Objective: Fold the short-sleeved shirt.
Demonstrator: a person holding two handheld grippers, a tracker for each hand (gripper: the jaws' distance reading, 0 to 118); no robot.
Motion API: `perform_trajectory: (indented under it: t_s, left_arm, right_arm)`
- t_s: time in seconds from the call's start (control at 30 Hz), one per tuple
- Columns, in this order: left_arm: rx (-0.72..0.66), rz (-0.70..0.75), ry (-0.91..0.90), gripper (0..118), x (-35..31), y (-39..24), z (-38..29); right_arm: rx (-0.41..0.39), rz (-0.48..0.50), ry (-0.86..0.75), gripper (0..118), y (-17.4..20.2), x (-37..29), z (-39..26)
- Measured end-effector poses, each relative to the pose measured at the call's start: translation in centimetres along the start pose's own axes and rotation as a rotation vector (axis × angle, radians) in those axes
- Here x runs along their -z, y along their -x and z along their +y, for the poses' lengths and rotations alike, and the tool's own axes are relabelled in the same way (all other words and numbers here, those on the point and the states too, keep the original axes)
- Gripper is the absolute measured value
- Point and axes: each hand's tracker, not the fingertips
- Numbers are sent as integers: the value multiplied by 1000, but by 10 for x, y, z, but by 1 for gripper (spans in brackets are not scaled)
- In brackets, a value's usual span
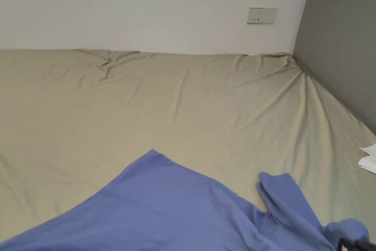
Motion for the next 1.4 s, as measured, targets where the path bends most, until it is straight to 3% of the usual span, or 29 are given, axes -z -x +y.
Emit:
perform_trajectory:
  t_s: [0.07,0.13,0.17,0.23,0.5,0.53,0.57,0.63,0.67,0.7,0.77,0.83,0.87,0.9,0.93,0.97,1.03,1.07,1.13,1.2,1.4]
  left_arm:
    - [-32,20,31,0,-7,6,-15]
    - [-60,13,67,0,-14,11,-30]
    - [-51,22,83,0,-13,11,-36]
    - [-14,46,127,0,-11,9,-48]
    - [-31,44,194,0,5,12,-60]
    - [-30,43,195,1,8,13,-60]
    - [-35,29,208,23,11,14,-59]
    - [-64,30,207,111,16,22,-56]
    - [-93,-10,233,114,17,24,-51]
    - [-143,-92,130,108,1,23,-40]
    - [-134,-56,69,115,-8,19,-24]
    - [-114,-111,-17,118,-16,6,0]
    - [-115,-134,-47,117,-20,0,9]
    - [-126,-194,-58,105,-19,-10,22]
    - [-139,-281,-33,73,-17,-16,33]
    - [-147,-330,-56,2,-14,-22,41]
    - [-107,-347,-72,0,9,-50,56]
    - [-23,-291,-72,0,19,-61,65]
    - [83,-332,-30,0,47,-83,84]
    - [54,-393,-16,0,84,-103,100]
    - [171,-395,143,0,238,-155,161]
  right_arm:
    - [31,-12,45,7,-6,-5,-16]
    - [-71,-52,62,7,-2,-13,-31]
    - [-74,-73,87,7,-4,-12,-38]
    - [-15,-51,131,7,-11,-5,-50]
    - [-74,-87,189,7,-8,11,-69]
    - [-42,-72,210,8,-14,15,-68]
    - [-2,-57,227,25,-19,16,-68]
    - [85,-72,219,92,-32,5,-60]
    - [112,-54,173,118,-30,-7,-53]
    - [142,-31,77,118,-32,-26,-45]
    - [165,-7,-89,118,-31,-60,-26]
    - [93,3,-194,118,-30,-85,-10]
    - [58,-11,-212,112,-27,-92,-4]
    - [33,-15,-232,96,-25,-101,2]
    - [14,-27,-260,68,-21,-105,5]
    - [4,-28,-285,1,-19,-109,5]
    - [0,-37,-297,1,-12,-112,4]
    - [10,-53,-305,1,-1,-109,8]
    - [-14,-52,-294,1,7,-103,11]
    - [-12,-44,-304,1,2,-101,10]
    - [56,-82,-302,0,-9,-86,13]
